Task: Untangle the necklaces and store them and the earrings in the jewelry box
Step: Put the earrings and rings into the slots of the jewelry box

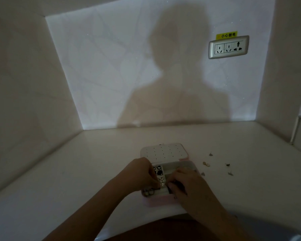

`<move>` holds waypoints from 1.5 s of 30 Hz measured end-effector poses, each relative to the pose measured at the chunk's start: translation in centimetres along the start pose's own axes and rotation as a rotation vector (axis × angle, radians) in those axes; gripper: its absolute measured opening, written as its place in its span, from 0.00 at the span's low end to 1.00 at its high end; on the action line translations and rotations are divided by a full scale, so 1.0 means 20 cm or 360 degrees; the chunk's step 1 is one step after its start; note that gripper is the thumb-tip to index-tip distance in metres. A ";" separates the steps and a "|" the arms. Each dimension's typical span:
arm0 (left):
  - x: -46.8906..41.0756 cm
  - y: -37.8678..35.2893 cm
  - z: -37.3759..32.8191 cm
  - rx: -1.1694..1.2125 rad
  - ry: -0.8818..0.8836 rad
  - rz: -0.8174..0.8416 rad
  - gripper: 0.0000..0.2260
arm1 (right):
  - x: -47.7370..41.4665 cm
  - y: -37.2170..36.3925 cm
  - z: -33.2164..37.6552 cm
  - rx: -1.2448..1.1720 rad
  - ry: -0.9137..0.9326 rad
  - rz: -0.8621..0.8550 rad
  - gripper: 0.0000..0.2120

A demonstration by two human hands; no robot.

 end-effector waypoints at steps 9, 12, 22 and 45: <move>0.13 0.17 0.03 0.0070 -0.0236 -0.0368 0.06 | 0.03 -0.02 0.09 -0.0080 0.0160 0.0127 0.15; 0.22 0.13 0.03 -0.0018 -0.0379 -0.0345 0.05 | 0.04 -0.05 0.13 0.0007 0.0278 0.0186 0.15; 0.30 0.06 0.02 -0.0014 -0.0589 -0.0289 0.08 | 0.04 -0.04 0.12 0.0031 0.0262 0.0144 0.14; 0.23 0.12 0.02 0.0168 -0.0554 -0.0374 0.10 | -0.07 0.16 -0.01 0.0037 0.0096 0.0223 0.11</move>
Point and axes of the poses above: each hand's wrist, its own x-axis away from the middle knuckle, its own y-axis out of the back of the hand, z = x × y, the point moved 10 cm from there along -x, towards the middle knuckle, and after that the axes turned 2 degrees about x, right-handed, at the moved point
